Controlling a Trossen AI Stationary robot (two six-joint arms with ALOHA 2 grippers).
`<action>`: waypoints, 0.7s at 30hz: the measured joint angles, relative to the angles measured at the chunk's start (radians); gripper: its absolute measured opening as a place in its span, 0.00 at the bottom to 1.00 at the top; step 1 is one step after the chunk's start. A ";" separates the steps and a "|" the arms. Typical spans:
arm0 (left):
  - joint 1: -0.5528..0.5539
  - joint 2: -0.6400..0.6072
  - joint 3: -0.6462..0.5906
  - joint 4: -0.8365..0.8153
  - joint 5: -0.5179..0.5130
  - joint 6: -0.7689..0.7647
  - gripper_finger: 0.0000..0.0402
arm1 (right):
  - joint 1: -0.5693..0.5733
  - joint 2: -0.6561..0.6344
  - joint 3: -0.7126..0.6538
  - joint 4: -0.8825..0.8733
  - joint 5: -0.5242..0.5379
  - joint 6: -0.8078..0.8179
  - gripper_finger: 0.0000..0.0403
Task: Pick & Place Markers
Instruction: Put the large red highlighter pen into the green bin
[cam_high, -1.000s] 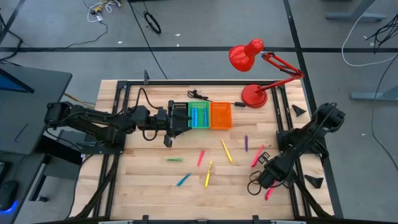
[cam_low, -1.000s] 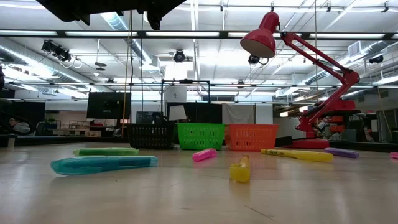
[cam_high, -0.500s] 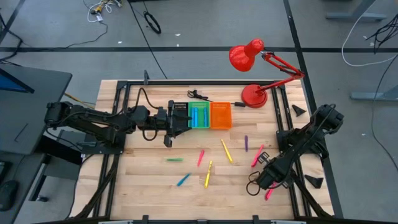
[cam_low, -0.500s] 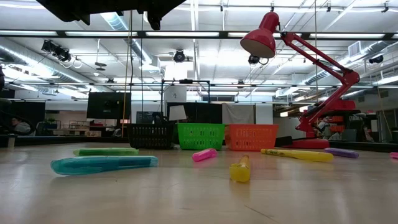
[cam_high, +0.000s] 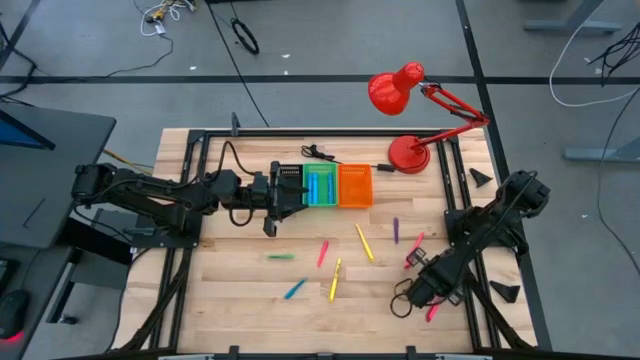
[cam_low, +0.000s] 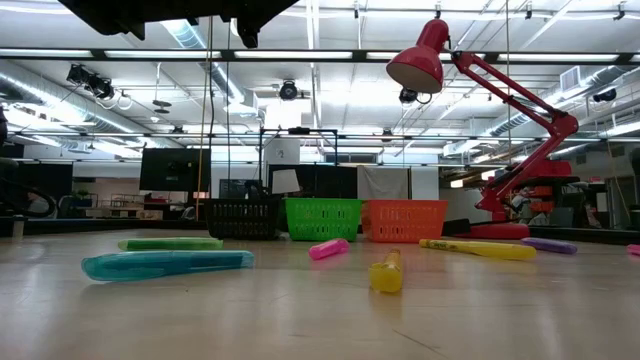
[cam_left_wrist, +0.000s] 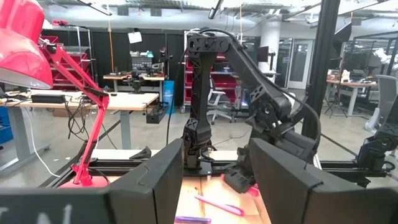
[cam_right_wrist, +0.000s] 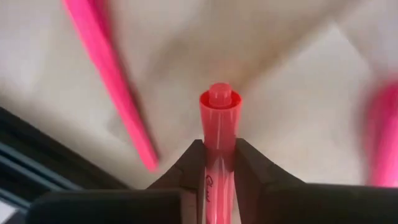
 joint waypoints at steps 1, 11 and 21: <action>0.000 0.000 0.000 0.000 0.000 0.000 0.48 | -0.005 0.002 0.008 -0.019 0.004 0.013 0.13; 0.000 0.000 0.000 -0.005 0.000 0.001 0.48 | -0.048 -0.001 0.144 -0.113 0.017 0.055 0.13; 0.000 0.000 0.000 -0.005 0.000 0.001 0.48 | -0.128 -0.039 0.312 -0.192 0.044 0.186 0.13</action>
